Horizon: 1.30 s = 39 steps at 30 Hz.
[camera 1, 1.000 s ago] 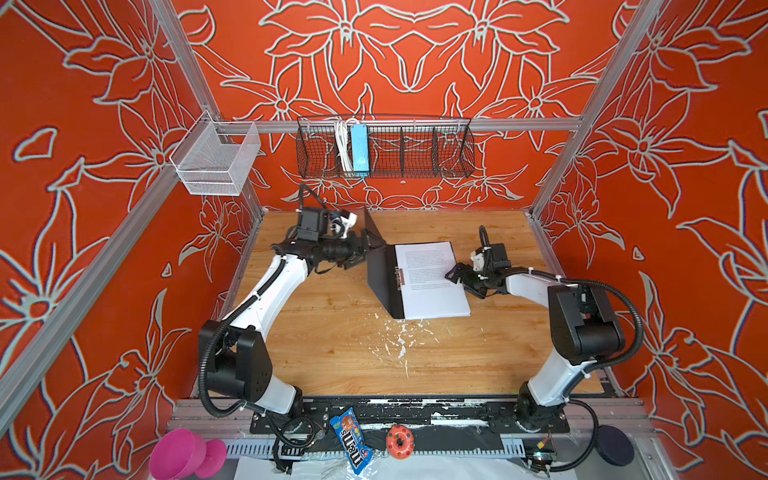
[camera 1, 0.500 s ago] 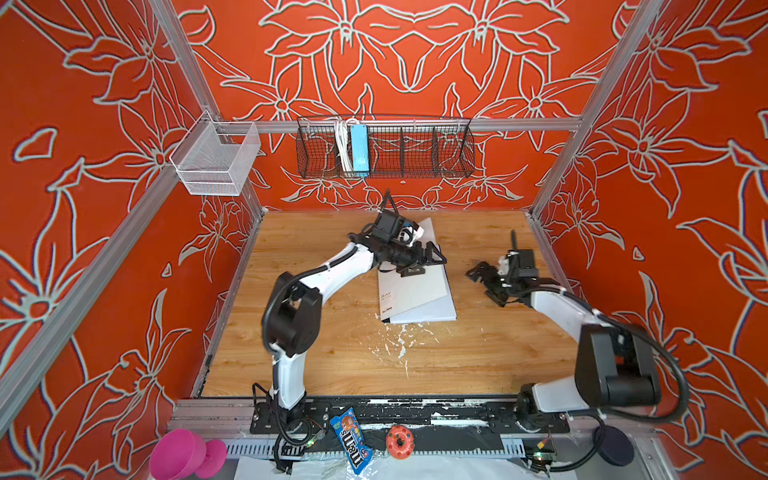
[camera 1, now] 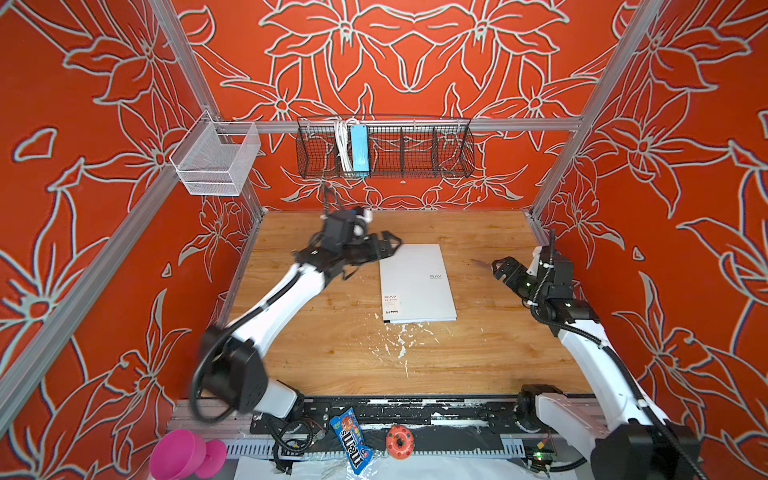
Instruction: Put the files into the folder
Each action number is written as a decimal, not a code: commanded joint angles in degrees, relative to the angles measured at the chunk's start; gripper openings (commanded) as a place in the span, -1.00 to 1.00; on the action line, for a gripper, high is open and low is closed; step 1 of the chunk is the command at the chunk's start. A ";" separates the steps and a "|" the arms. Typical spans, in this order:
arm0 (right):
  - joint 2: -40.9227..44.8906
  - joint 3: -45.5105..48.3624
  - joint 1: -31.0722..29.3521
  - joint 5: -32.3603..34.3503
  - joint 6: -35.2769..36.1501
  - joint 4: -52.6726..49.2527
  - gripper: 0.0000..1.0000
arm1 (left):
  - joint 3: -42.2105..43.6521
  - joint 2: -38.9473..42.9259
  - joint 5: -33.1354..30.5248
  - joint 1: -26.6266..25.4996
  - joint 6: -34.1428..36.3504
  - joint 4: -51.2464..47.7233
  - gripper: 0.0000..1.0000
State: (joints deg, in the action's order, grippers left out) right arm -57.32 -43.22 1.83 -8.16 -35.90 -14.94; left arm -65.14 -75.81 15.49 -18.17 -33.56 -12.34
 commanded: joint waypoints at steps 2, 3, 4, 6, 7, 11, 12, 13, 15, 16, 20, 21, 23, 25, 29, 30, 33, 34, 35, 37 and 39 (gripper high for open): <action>-3.18 3.89 -0.07 5.16 13.69 10.78 0.95 | 16.68 9.17 -28.48 6.08 4.02 3.48 0.95; -3.56 5.11 -0.06 5.99 15.18 12.95 0.95 | 19.27 11.28 -32.37 8.67 4.64 3.51 0.95; -3.65 6.87 -0.11 7.21 15.88 16.02 0.95 | 21.14 12.58 -35.89 10.61 4.64 3.19 0.95; -4.22 12.75 -0.09 8.82 18.53 26.74 0.95 | 24.81 14.46 -42.05 13.07 6.23 3.36 0.95; -4.53 14.72 -0.10 9.71 19.69 30.33 0.95 | 26.26 14.99 -44.64 13.08 7.65 3.94 0.95; -7.56 17.58 -0.08 16.05 23.30 35.45 0.95 | 33.42 15.20 -49.56 13.08 9.43 11.09 0.95; -8.69 17.88 -0.09 16.21 24.25 37.32 0.95 | 35.47 14.51 -49.50 13.17 11.27 15.66 0.96; -9.39 17.46 -0.09 16.27 25.17 37.99 0.95 | 35.82 14.05 -49.18 13.22 12.01 16.04 0.95; -11.48 16.25 -0.20 16.93 25.93 39.30 0.95 | 37.17 11.66 -48.55 13.63 13.37 19.07 0.95; -12.42 15.19 -0.20 17.13 25.82 38.09 0.95 | 37.01 10.60 -48.08 13.63 13.40 18.18 0.95; -15.00 12.92 -0.11 19.74 28.11 38.01 0.95 | 40.77 11.26 -45.40 13.60 15.56 22.53 0.95; -15.11 13.44 -0.14 20.65 29.28 40.33 0.95 | 44.92 13.02 -44.33 13.71 18.41 30.87 0.95; -15.56 13.29 -0.13 20.67 30.09 41.50 0.95 | 47.11 14.93 -45.67 14.88 19.24 33.07 0.95; -17.27 11.07 -0.10 18.10 31.31 39.57 0.95 | 49.82 15.78 -44.60 15.53 22.10 39.25 0.95; -16.88 10.66 -0.12 17.05 31.03 36.23 0.95 | 51.47 11.06 -39.09 18.73 22.05 45.56 0.95; -16.08 11.55 -0.07 16.40 31.11 36.82 0.95 | 49.12 10.16 -36.23 18.90 22.92 42.45 0.96; -13.22 14.65 -0.13 14.79 30.64 37.45 0.95 | 45.25 1.79 -28.09 18.85 27.83 43.96 0.95; -12.70 16.48 -0.09 14.71 30.99 38.97 0.95 | 45.35 -1.90 -28.30 18.81 28.96 48.76 0.96; -12.19 18.94 -0.08 14.68 31.18 41.82 0.95 | 45.62 -2.01 -28.55 18.28 28.96 49.22 0.95; -12.52 22.96 -0.07 15.50 30.61 47.38 0.95 | 43.35 -0.79 -29.43 18.31 28.01 42.82 0.96; -13.30 24.98 -0.07 15.14 30.73 51.31 0.95 | 43.63 -1.14 -29.96 18.00 28.31 44.21 0.95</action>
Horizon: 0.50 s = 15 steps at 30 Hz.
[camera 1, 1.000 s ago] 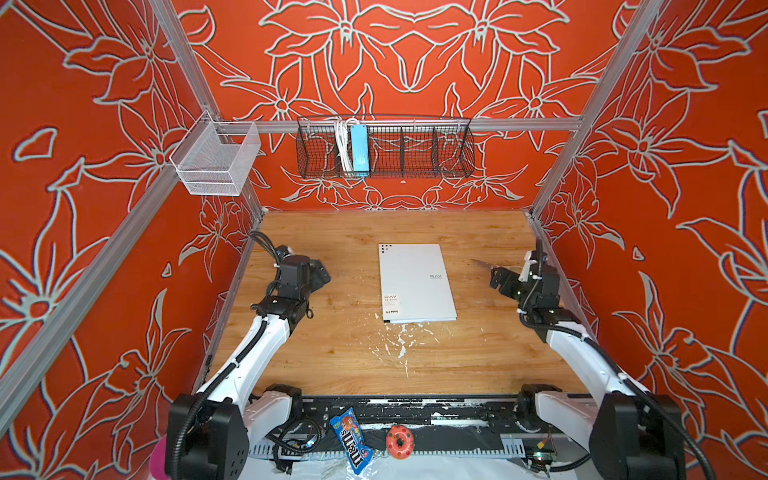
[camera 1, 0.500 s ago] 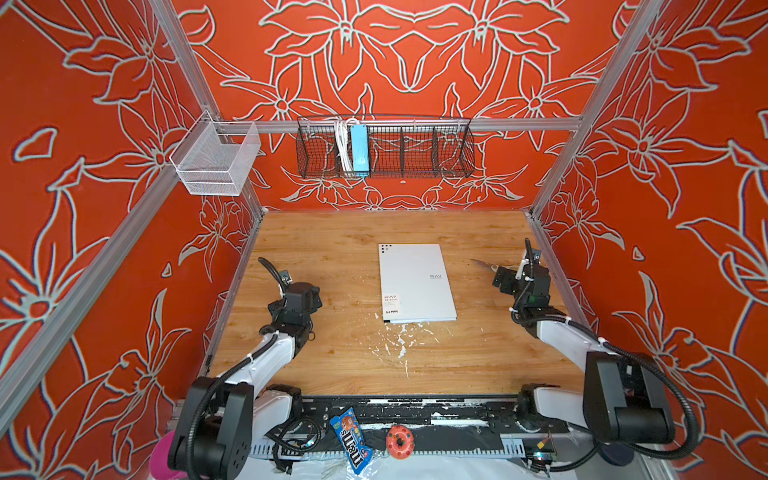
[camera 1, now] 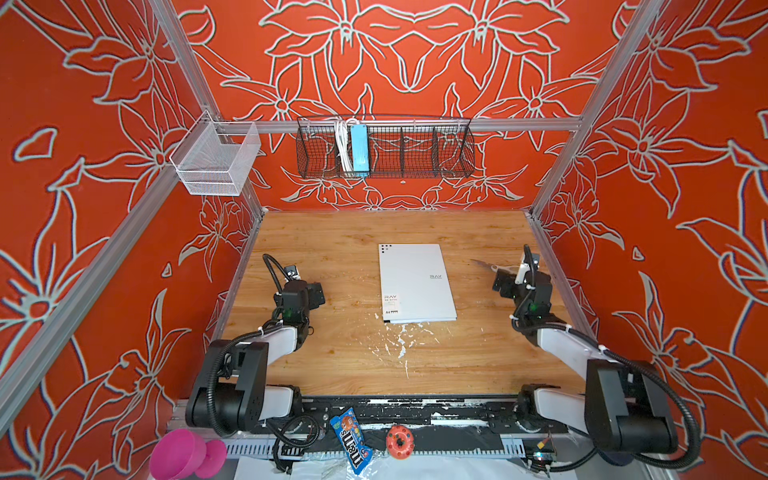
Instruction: Put the files into the folder
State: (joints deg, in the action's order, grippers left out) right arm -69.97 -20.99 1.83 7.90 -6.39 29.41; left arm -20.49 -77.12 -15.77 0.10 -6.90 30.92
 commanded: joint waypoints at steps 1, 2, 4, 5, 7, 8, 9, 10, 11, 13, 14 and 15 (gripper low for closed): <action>-0.99 3.13 -0.12 -1.86 1.60 8.23 0.95 | -1.32 0.30 1.35 -0.27 1.59 -0.13 0.95; -1.42 2.93 -0.14 -2.54 2.00 8.18 0.95 | -0.82 0.22 1.27 -0.36 1.70 1.16 0.95; -2.34 2.75 -0.08 -3.51 2.69 9.53 0.95 | -0.93 0.48 1.10 -0.49 1.76 0.54 0.96; -3.09 2.71 -0.13 -3.87 2.84 9.66 0.95 | -0.74 0.31 1.01 -0.58 1.80 1.14 0.95; -5.80 3.76 -0.07 -5.60 3.51 13.68 0.95 | -0.80 0.49 1.00 -0.60 1.78 0.77 0.95; -9.16 4.70 -0.08 -6.63 3.83 18.11 0.95 | -0.77 0.42 1.16 -0.63 1.86 0.94 0.95; -12.81 5.46 -0.47 -7.19 4.36 25.22 0.95 | -0.85 0.44 1.18 -0.61 1.85 0.74 0.95; -12.14 4.80 -1.17 -6.83 5.15 21.49 0.95 | -0.78 0.39 1.20 -0.59 1.87 0.81 0.95; -9.68 2.57 -1.35 -6.25 5.24 13.93 0.95 | -0.89 0.45 1.24 -0.55 1.82 0.83 0.95; -12.78 3.64 -1.68 -6.13 5.31 20.79 0.95 | -0.89 0.38 1.27 -0.49 1.89 0.81 0.95; -10.84 2.02 -1.73 -5.75 5.43 13.93 0.95 | -0.95 0.30 1.23 -0.50 1.93 0.65 0.95; -11.96 1.96 -1.82 -5.77 5.65 16.66 0.95 | -1.02 0.27 1.27 -0.47 1.88 0.64 0.95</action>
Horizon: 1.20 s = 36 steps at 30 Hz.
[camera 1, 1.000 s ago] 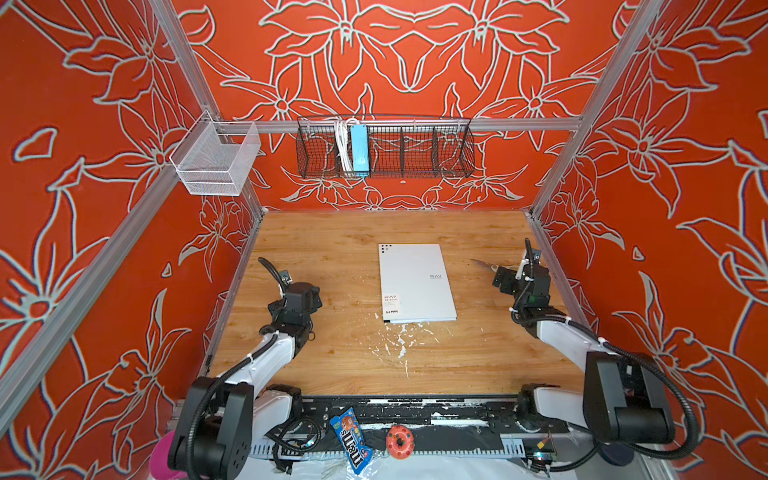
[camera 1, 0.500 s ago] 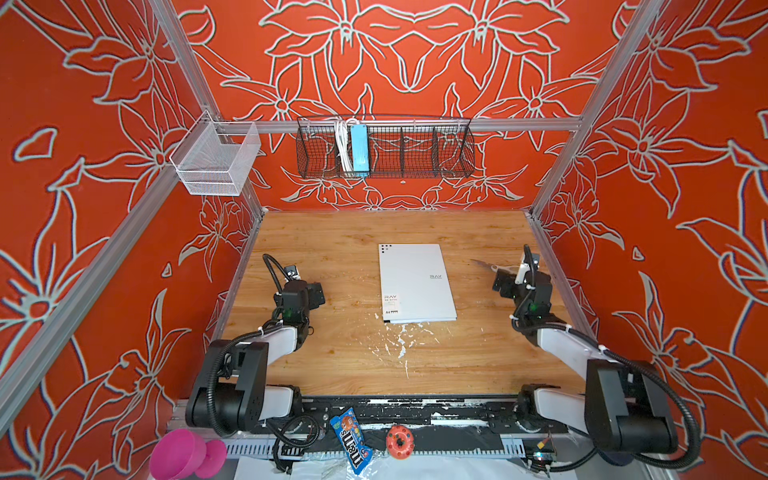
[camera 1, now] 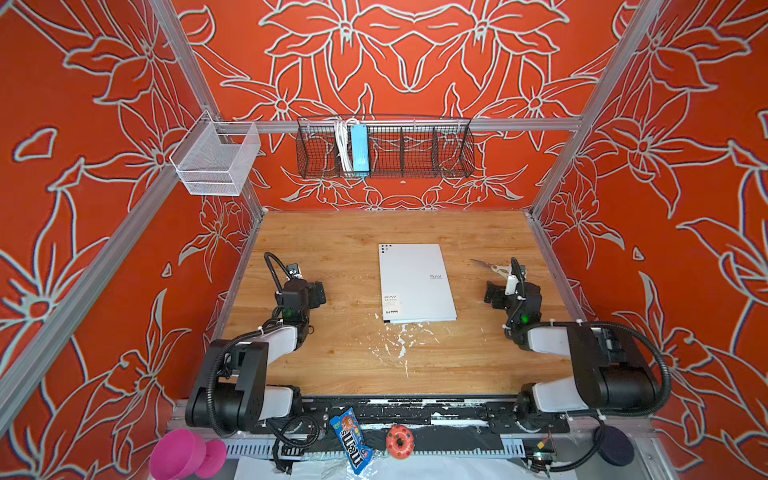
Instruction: Put the files into the folder
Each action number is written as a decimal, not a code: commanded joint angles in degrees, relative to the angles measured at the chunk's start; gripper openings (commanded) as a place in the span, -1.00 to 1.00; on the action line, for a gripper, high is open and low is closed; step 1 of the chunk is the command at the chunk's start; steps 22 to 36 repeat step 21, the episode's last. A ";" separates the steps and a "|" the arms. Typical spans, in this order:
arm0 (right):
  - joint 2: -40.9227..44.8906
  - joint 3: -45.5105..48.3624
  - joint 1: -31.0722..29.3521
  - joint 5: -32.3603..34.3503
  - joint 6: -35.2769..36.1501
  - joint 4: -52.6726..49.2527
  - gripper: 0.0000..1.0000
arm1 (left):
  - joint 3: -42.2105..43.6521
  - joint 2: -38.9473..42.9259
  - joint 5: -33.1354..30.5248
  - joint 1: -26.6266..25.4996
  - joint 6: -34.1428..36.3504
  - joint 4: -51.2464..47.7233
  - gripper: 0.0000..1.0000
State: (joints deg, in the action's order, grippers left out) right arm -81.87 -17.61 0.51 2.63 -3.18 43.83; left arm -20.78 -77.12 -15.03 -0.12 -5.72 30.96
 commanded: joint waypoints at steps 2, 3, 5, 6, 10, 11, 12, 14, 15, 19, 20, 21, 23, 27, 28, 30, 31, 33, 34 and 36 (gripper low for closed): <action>-0.14 -1.61 -0.67 -0.19 2.47 1.09 0.95 | -0.85 0.22 0.62 -0.26 0.71 0.51 0.95; 0.52 -1.99 -0.73 0.06 2.52 -0.13 0.95 | -0.85 0.29 0.61 -0.31 0.71 0.55 0.95; -0.30 -0.95 -1.61 0.83 3.34 3.16 0.95 | -0.68 0.36 0.61 -0.31 0.71 0.55 0.95; 0.70 -1.65 -2.34 2.22 3.70 0.24 0.95 | -0.52 0.43 0.61 -0.27 0.71 0.72 0.95; 1.17 -1.06 -2.73 2.66 3.74 0.78 0.95 | -0.47 0.42 0.52 -0.49 0.93 0.99 0.95; 0.78 -0.91 -2.73 2.64 3.79 1.82 0.95 | -0.62 0.26 0.59 -0.45 0.97 0.77 0.95; 0.76 -0.85 -2.71 2.56 3.91 2.09 0.95 | -0.58 0.37 0.69 -0.49 0.93 0.77 0.95; 0.89 -0.97 -2.73 2.64 3.80 1.56 0.95 | -1.26 -0.22 1.62 -0.30 1.24 0.18 0.95; 0.81 -0.93 -2.71 2.65 3.82 1.70 0.95 | -1.52 -0.44 2.92 0.30 1.15 -0.18 0.95; 1.00 -1.17 -2.71 2.64 3.75 1.00 0.95 | -1.05 -0.08 4.80 0.73 1.61 0.41 0.95; 0.86 -1.05 -2.72 2.64 3.87 1.37 0.95 | -1.37 -0.05 7.41 0.69 2.80 -0.09 0.96; 1.00 -1.02 -2.67 2.69 3.83 1.24 0.95 | -1.82 -0.31 8.48 0.72 3.59 -0.71 0.95; 1.00 -1.02 -2.67 2.69 3.83 1.24 0.95 | -1.82 -0.31 8.48 0.72 3.59 -0.71 0.95; 1.00 -1.02 -2.67 2.69 3.83 1.24 0.95 | -1.82 -0.31 8.48 0.72 3.59 -0.71 0.95; 1.00 -1.02 -2.67 2.69 3.83 1.24 0.95 | -1.82 -0.31 8.48 0.72 3.59 -0.71 0.95; 1.00 -1.02 -2.67 2.69 3.83 1.24 0.95 | -1.82 -0.31 8.48 0.72 3.59 -0.71 0.95; 1.00 -1.02 -2.67 2.69 3.83 1.24 0.95 | -1.82 -0.31 8.48 0.72 3.59 -0.71 0.95; 1.00 -1.02 -2.67 2.69 3.83 1.24 0.95 | -1.82 -0.31 8.48 0.72 3.59 -0.71 0.95; 1.00 -1.02 -2.67 2.69 3.83 1.24 0.95 | -1.82 -0.31 8.48 0.72 3.59 -0.71 0.95; 1.00 -1.02 -2.67 2.69 3.83 1.24 0.95 | -1.82 -0.31 8.48 0.72 3.59 -0.71 0.95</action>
